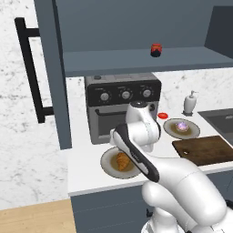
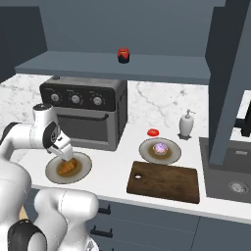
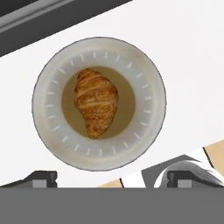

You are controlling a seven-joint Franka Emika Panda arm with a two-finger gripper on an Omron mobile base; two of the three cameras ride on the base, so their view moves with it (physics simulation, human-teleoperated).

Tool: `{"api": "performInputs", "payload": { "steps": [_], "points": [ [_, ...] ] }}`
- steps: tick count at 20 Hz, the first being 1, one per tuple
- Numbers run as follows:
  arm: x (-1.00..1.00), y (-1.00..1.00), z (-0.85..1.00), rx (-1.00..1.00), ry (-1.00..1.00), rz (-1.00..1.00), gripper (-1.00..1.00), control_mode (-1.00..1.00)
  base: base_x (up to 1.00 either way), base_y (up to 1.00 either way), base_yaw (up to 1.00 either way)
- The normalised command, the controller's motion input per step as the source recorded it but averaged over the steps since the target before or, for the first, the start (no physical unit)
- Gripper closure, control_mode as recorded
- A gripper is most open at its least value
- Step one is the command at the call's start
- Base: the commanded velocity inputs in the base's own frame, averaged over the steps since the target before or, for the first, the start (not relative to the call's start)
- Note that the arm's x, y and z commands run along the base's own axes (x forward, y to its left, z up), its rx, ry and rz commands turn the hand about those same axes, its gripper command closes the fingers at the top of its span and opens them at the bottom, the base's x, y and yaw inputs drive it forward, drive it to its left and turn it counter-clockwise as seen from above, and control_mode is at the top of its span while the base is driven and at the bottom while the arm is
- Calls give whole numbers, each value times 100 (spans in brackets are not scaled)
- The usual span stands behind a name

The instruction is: From the different types of pastries on the counter, select a croissant and place it on the cutting board. Then retrieve a jar of jam from the cabinet and place it alongside the croissant on the cutting board.

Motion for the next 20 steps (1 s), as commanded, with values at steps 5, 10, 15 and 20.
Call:
{"api": "performInputs", "payload": {
  "steps": [5, 10, 15, 20],
  "points": [
    [0, 6, -1, 0, 1, 0, -100, -100, 0, 0, 0],
    [5, 0, -2, 0, 0, 1, -100, -100, 0, 0, 0],
    [1, 0, -6, 0, 0, 0, -100, -100, 0, 0, 0],
    [0, 0, 0, 0, 0, 0, -100, -100, 0, 0, 0]
  ]
}}
